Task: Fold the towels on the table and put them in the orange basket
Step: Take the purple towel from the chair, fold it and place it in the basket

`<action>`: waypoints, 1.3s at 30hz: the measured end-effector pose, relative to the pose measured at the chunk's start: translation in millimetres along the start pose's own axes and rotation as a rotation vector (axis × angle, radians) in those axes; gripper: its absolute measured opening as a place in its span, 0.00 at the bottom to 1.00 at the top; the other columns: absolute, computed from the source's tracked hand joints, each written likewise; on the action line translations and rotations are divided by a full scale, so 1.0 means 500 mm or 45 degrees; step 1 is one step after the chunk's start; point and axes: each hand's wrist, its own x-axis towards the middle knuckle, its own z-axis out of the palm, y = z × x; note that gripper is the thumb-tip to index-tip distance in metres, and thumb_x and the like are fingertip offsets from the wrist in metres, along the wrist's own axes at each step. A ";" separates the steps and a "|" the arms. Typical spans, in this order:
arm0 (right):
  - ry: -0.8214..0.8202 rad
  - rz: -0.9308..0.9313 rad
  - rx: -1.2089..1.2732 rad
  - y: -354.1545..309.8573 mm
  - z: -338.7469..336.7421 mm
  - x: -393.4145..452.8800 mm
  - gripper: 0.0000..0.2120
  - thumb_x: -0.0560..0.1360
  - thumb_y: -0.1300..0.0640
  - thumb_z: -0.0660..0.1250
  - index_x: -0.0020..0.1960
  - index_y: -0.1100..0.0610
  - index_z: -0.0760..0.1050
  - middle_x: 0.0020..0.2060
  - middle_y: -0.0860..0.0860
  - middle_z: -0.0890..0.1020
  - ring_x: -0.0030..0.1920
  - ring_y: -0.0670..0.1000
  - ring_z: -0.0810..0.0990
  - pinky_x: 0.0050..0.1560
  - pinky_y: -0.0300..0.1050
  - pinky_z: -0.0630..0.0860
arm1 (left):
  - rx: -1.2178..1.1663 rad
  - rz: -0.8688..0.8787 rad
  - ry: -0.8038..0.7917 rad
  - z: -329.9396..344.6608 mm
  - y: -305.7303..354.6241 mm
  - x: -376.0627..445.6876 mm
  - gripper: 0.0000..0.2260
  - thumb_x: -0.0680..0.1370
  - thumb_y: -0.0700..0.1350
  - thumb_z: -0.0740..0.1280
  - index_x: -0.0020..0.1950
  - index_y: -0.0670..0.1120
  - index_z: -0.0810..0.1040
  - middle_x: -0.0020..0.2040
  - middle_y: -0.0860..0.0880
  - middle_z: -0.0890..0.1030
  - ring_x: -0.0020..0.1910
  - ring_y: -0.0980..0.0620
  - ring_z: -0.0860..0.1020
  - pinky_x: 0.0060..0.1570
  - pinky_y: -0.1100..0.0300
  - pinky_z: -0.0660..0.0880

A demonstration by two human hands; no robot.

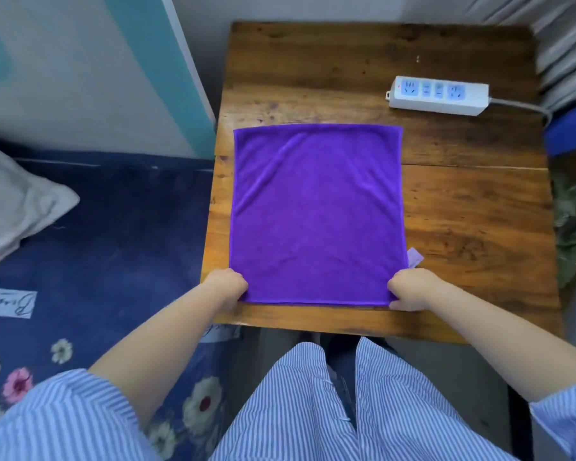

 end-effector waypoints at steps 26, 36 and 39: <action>0.885 -0.020 0.414 0.139 -0.328 0.336 0.26 0.78 0.46 0.52 0.74 0.51 0.52 0.75 0.49 0.51 0.75 0.53 0.46 0.73 0.54 0.39 | -0.577 -0.274 0.857 -0.282 -0.164 0.314 0.25 0.79 0.57 0.54 0.75 0.53 0.53 0.77 0.50 0.50 0.76 0.48 0.45 0.71 0.52 0.38; 0.833 0.199 0.449 0.265 -0.290 0.310 0.31 0.73 0.43 0.44 0.73 0.53 0.55 0.75 0.52 0.55 0.75 0.55 0.49 0.72 0.53 0.42 | -0.618 -0.361 0.866 -0.262 -0.290 0.308 0.26 0.76 0.58 0.50 0.74 0.51 0.59 0.76 0.46 0.54 0.76 0.45 0.48 0.72 0.48 0.43; 0.775 0.281 0.486 0.298 -0.278 0.295 0.33 0.72 0.42 0.42 0.74 0.54 0.53 0.75 0.51 0.52 0.75 0.54 0.45 0.72 0.53 0.40 | -0.645 -0.414 0.817 -0.262 -0.313 0.307 0.24 0.79 0.56 0.52 0.75 0.52 0.55 0.77 0.47 0.49 0.76 0.46 0.45 0.72 0.48 0.42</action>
